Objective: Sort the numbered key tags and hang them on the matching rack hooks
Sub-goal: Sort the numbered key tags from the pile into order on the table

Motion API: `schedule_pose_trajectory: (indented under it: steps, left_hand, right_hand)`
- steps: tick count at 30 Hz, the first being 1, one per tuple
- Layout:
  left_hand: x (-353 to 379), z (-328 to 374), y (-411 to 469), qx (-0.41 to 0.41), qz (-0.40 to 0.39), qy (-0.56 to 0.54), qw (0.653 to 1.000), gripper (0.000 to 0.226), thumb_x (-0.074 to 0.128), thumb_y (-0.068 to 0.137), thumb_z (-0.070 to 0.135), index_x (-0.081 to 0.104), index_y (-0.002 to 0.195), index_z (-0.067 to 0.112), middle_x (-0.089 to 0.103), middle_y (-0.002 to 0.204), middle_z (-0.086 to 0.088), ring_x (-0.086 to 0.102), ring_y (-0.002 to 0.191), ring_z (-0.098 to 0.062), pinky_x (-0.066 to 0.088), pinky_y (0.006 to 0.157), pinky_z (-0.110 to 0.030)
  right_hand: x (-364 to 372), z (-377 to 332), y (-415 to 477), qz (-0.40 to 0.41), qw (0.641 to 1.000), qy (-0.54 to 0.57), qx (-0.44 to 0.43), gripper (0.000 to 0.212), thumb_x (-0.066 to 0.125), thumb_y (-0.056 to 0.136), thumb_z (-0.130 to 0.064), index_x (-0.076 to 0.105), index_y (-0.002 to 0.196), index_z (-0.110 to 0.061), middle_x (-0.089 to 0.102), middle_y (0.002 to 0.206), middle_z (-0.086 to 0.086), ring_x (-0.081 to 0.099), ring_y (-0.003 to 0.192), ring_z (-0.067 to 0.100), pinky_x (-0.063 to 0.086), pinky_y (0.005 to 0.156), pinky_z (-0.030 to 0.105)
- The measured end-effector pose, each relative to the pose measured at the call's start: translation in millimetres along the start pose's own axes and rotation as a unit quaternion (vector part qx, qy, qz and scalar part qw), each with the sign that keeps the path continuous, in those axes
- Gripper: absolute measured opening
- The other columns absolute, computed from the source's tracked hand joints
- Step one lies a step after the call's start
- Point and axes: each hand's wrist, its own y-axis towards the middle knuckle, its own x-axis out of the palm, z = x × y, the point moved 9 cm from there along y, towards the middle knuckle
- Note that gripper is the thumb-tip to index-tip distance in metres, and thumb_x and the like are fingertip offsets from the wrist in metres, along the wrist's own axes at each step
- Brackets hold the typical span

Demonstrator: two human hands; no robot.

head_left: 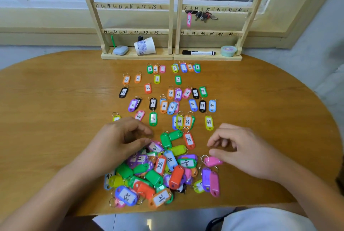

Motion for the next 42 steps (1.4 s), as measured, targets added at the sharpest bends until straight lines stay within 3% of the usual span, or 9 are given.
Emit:
schedule_pose_trajectory:
  steps: [3, 7, 15, 18, 21, 31, 37, 40, 42]
  left_hand:
    - [11, 17, 10, 0.047, -0.009, 0.020, 0.999, 0.020, 0.086, 0.090, 0.022, 0.080, 0.104, 0.035, 0.069, 0.100, 0.019, 0.063, 0.091, 0.005, 0.042, 0.075, -0.005]
    - [34, 37, 29, 0.106, -0.046, 0.051, 0.992, 0.021, 0.082, 0.094, 0.027, 0.079, 0.112, 0.037, 0.066, 0.109, 0.021, 0.062, 0.107, -0.002, 0.050, 0.094, -0.026]
    - [73, 70, 60, 0.168, -0.114, 0.091, 0.975, 0.022, 0.083, 0.093, 0.031, 0.080, 0.113, 0.039, 0.059, 0.110, 0.017, 0.053, 0.109, -0.011, 0.048, 0.095, -0.033]
    - [81, 73, 67, 0.181, -0.130, 0.122, 0.967, 0.022, 0.086, 0.090, 0.032, 0.081, 0.111, 0.038, 0.057, 0.108, 0.015, 0.049, 0.106, -0.010, 0.043, 0.089, -0.026]
    - [85, 76, 72, 0.184, -0.144, 0.139, 0.962, 0.022, 0.086, 0.089, 0.032, 0.081, 0.110, 0.037, 0.056, 0.109, 0.014, 0.049, 0.107, -0.010, 0.038, 0.088, -0.021]
    - [82, 84, 76, 0.187, -0.141, 0.115, 0.965, 0.016, 0.089, 0.085, 0.032, 0.075, 0.093, 0.031, 0.059, 0.109, 0.012, 0.051, 0.109, -0.015, 0.047, 0.095, -0.033]
    - [41, 75, 73, 0.127, -0.092, 0.010, 0.988, 0.014, 0.083, 0.093, 0.031, 0.069, 0.095, 0.030, 0.071, 0.095, 0.018, 0.064, 0.085, -0.005, 0.040, 0.073, -0.014]
    - [10, 56, 74, 0.097, -0.062, -0.036, 0.993, 0.015, 0.081, 0.096, 0.023, 0.068, 0.095, 0.030, 0.074, 0.092, 0.014, 0.069, 0.084, -0.009, 0.046, 0.070, -0.021]
    - [-4, 38, 75, 0.070, -0.059, -0.072, 0.993, 0.013, 0.080, 0.097, 0.020, 0.070, 0.095, 0.029, 0.075, 0.092, 0.007, 0.069, 0.079, -0.015, 0.054, 0.073, -0.036]
  right_hand:
    - [5, 0, -12, -0.048, 0.998, -0.030, 0.005, 0.013, 0.083, 0.089, -0.044, 0.074, 0.099, -0.043, 0.063, 0.109, -0.018, 0.059, 0.105, 0.012, 0.042, 0.079, 0.014]
    - [6, 0, -16, -0.067, 0.997, -0.040, 0.012, 0.015, 0.082, 0.090, -0.044, 0.073, 0.102, -0.042, 0.059, 0.112, -0.019, 0.057, 0.107, 0.009, 0.042, 0.080, 0.013]
    - [4, 2, -13, -0.051, 0.998, -0.039, 0.016, 0.014, 0.082, 0.091, -0.040, 0.070, 0.097, -0.039, 0.056, 0.109, -0.020, 0.057, 0.104, 0.010, 0.041, 0.078, 0.014]
    - [0, 6, -14, -0.034, 0.999, -0.032, 0.028, 0.015, 0.084, 0.090, -0.037, 0.069, 0.096, -0.037, 0.056, 0.108, -0.021, 0.058, 0.099, 0.008, 0.041, 0.075, 0.015]
    - [-4, 7, -16, -0.015, 0.999, -0.014, 0.028, 0.018, 0.086, 0.089, -0.028, 0.070, 0.093, -0.034, 0.059, 0.102, -0.020, 0.059, 0.092, 0.010, 0.042, 0.072, 0.014]
    - [-9, 18, -16, 0.032, 0.994, 0.091, 0.048, 0.017, 0.086, 0.089, -0.018, 0.074, 0.089, -0.031, 0.068, 0.080, -0.015, 0.057, 0.070, 0.002, 0.047, 0.064, 0.017]
    - [-19, 19, 1, 0.071, 0.981, 0.173, 0.042, 0.017, 0.087, 0.088, -0.017, 0.078, 0.094, -0.031, 0.074, 0.087, -0.003, 0.068, 0.082, 0.023, 0.056, 0.076, 0.037]
    - [-23, 14, 16, 0.085, 0.978, 0.189, 0.024, 0.018, 0.086, 0.089, -0.015, 0.078, 0.095, -0.030, 0.074, 0.088, -0.003, 0.068, 0.082, 0.021, 0.056, 0.076, 0.037]
    - [-25, 8, 30, 0.092, 0.976, 0.198, 0.006, 0.022, 0.085, 0.089, -0.009, 0.078, 0.092, -0.030, 0.073, 0.089, -0.004, 0.065, 0.080, 0.016, 0.054, 0.074, 0.032]
